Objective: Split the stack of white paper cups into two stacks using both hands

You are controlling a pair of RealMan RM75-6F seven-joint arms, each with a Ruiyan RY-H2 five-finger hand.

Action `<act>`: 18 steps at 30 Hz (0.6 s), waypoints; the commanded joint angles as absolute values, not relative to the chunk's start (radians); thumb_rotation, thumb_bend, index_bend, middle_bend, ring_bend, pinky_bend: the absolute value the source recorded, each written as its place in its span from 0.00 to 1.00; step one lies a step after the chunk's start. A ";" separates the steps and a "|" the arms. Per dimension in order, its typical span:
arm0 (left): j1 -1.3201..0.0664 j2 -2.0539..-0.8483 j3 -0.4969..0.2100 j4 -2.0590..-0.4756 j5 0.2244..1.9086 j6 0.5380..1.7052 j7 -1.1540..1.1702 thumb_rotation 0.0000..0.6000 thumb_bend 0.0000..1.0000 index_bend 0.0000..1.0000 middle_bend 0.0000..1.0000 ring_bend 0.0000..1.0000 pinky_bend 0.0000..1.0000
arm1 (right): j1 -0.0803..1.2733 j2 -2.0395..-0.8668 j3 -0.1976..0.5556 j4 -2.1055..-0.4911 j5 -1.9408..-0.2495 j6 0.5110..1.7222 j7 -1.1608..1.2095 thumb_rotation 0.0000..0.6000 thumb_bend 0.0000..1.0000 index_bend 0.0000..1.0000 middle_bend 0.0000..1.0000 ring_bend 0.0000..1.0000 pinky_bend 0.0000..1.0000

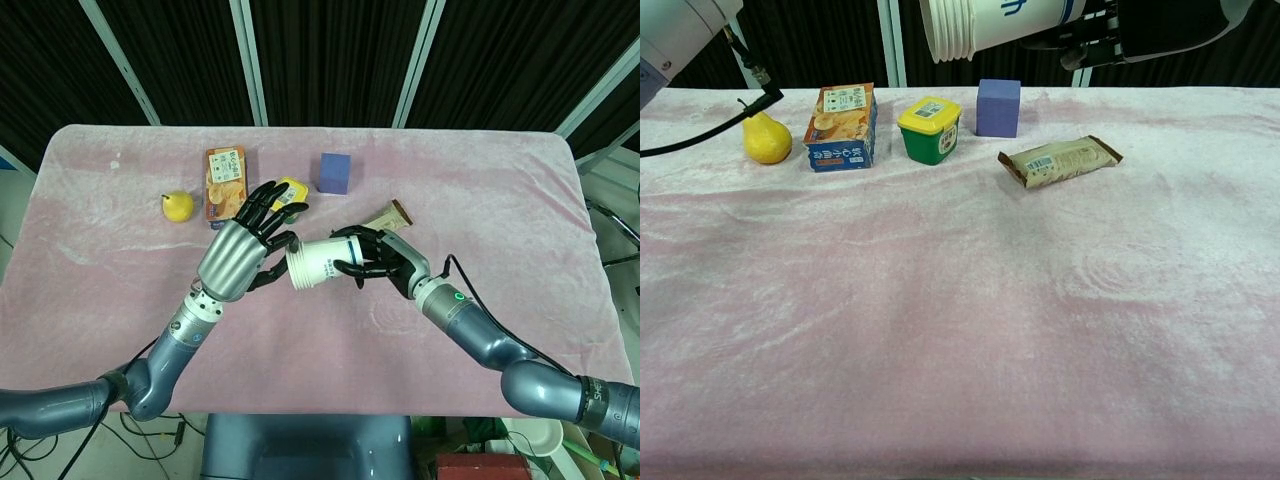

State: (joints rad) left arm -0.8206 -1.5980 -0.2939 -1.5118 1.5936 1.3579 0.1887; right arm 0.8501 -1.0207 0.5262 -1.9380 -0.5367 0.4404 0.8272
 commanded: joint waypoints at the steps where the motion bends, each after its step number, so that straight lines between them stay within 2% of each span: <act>1: -0.822 -1.600 -0.292 -1.506 1.598 1.361 0.191 1.00 0.61 0.60 0.23 0.00 0.10 | 0.846 -1.018 0.529 -1.939 -0.535 0.439 0.825 1.00 0.59 0.83 0.65 0.73 0.69; 18: -0.814 -1.599 -0.290 -1.492 1.582 1.372 0.178 1.00 0.64 0.61 0.24 0.00 0.11 | 0.804 -0.999 0.558 -1.942 -0.553 0.420 0.819 1.00 0.64 0.86 0.66 0.75 0.70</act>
